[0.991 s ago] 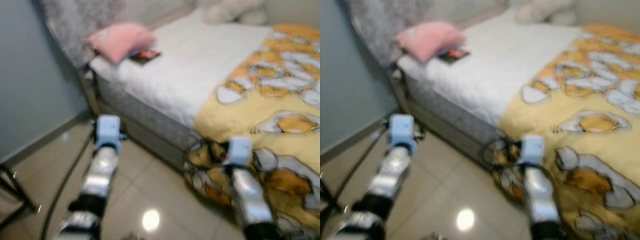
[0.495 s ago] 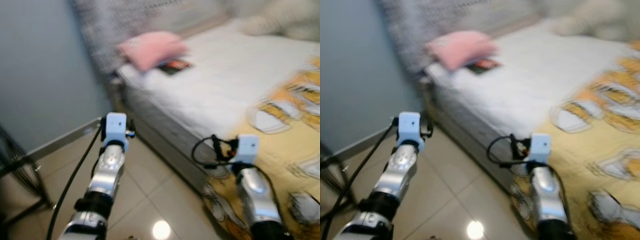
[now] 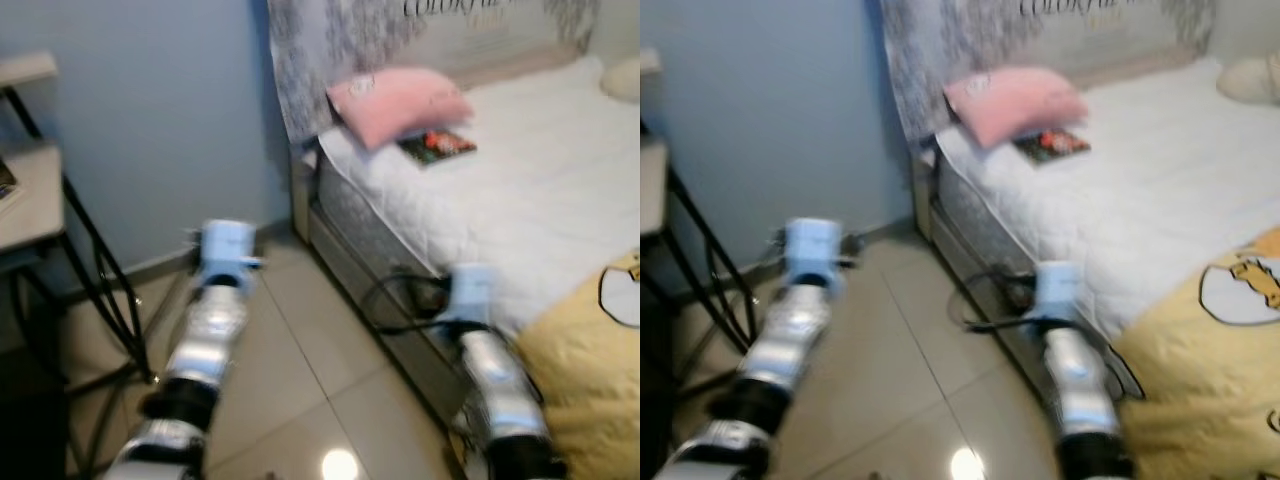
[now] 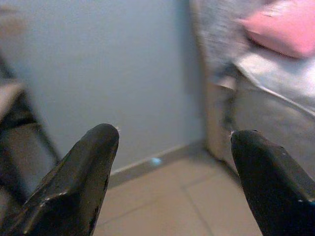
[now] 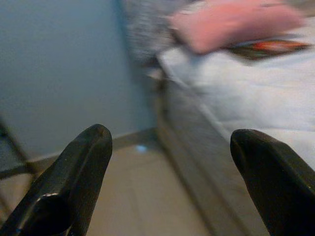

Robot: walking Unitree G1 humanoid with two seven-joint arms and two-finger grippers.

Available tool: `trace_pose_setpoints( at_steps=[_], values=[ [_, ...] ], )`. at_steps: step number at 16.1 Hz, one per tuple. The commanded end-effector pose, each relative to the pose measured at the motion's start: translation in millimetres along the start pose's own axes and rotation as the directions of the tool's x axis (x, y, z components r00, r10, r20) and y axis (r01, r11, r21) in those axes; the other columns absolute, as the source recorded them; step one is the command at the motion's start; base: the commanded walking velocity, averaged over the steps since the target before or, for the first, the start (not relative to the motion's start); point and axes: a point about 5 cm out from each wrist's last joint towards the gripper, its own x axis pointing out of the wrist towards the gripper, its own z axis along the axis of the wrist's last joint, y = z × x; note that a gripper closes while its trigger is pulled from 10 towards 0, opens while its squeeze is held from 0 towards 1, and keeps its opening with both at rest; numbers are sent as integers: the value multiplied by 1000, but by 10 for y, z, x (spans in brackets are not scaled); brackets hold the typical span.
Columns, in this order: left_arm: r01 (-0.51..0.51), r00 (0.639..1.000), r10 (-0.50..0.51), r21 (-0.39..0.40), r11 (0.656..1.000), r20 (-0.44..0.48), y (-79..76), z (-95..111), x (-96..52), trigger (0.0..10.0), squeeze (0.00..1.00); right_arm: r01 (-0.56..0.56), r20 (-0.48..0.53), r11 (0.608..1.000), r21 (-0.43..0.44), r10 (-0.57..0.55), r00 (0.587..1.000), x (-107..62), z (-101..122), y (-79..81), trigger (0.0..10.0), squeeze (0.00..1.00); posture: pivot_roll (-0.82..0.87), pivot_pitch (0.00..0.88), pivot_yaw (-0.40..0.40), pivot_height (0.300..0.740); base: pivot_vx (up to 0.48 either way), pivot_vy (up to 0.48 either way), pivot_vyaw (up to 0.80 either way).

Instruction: Clean up the room

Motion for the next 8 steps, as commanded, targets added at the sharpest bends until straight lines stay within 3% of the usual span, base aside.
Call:
trace_pose_setpoints(
  at_steps=[1,5,8],
  values=[
    [12,999,-13,-12,1000,-29,-79,-5,-2,10000,0,41,11,999,8,-41,999,15,50,-110,10000,12,6,0,47,740,480,0,575],
    [26,997,-26,-2,1000,-77,-11,-24,60,10000,0,112,-24,994,3,-112,993,42,39,-200,10000,0,12,0,49,740,480,0,553],
    [40,997,-39,16,999,-68,119,-24,90,10000,0,129,-10,991,23,-129,992,5,24,-203,10000,0,16,0,55,740,480,0,0]
  ],
)
